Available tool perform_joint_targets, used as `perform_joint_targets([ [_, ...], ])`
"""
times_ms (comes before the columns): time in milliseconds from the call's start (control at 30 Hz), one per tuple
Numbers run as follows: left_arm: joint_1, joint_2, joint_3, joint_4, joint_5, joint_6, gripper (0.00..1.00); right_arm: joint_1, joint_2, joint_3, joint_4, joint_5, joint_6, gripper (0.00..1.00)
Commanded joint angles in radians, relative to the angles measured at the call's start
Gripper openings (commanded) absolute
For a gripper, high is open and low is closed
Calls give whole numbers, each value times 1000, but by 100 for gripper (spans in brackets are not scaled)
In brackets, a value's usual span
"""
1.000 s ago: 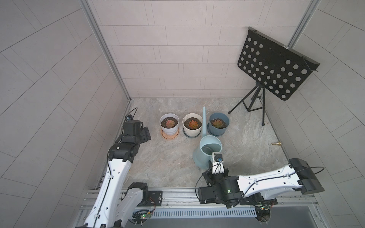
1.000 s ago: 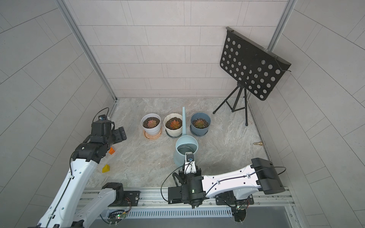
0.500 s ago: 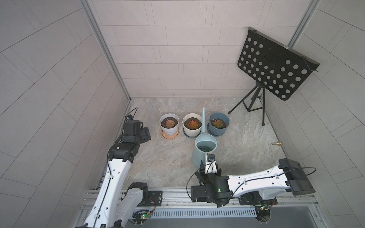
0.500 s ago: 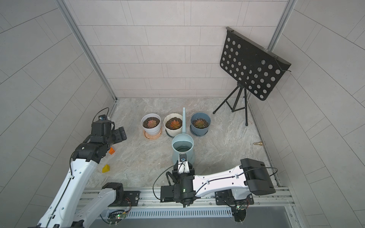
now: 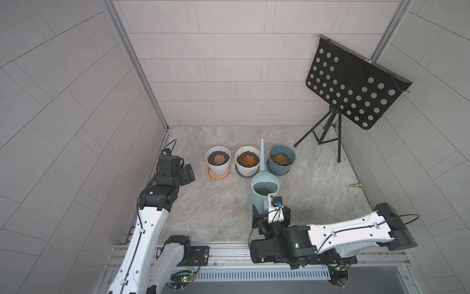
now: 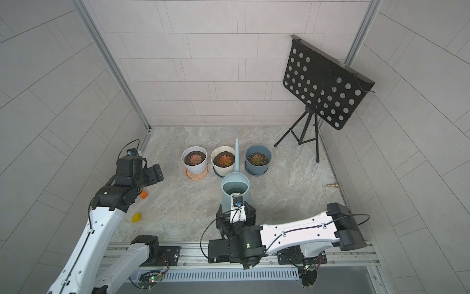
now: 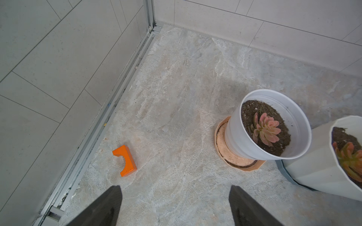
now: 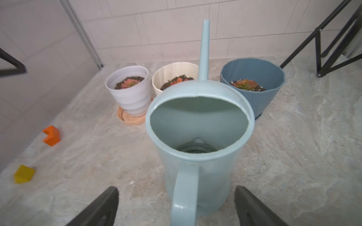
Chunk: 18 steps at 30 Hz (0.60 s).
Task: Water the succulent around the soil edge
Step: Place the watering can at the center of the board, then pick up the watering can from the center of the board.
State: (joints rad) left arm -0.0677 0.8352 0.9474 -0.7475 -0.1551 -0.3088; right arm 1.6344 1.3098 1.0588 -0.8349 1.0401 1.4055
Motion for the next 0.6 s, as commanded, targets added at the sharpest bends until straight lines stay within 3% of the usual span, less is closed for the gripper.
perform_joint_targets([
  [0, -53, -67, 9, -58, 74, -58, 93, 22, -134, 26, -55, 71, -194, 100],
  [67, -155, -123, -4, -83, 69, -122, 92, 45, -203, 55, -153, 127, -215, 100],
  [133, -333, -169, -27, -104, 9, -221, 89, 63, -253, 93, -275, 195, -203, 100],
  [233, -702, -214, -86, -128, -186, -437, 87, 65, -315, 122, -448, 302, -145, 100],
  [333, -1149, -186, -128, -168, -492, -693, 86, 50, -391, 122, -487, 391, -194, 100],
  [400, -1462, -93, -103, -233, -727, -894, 86, 31, -453, 114, -483, 437, -250, 100],
  [433, -1577, -19, -70, -281, -807, -987, 87, 23, -482, 108, -476, 455, -276, 100],
  [500, -1743, 167, 37, -406, -928, -1185, 90, 10, -550, 85, -398, 484, -394, 100],
  [567, -1829, 324, 137, -478, -984, -1305, 92, 10, -623, 50, -269, 510, -549, 100],
])
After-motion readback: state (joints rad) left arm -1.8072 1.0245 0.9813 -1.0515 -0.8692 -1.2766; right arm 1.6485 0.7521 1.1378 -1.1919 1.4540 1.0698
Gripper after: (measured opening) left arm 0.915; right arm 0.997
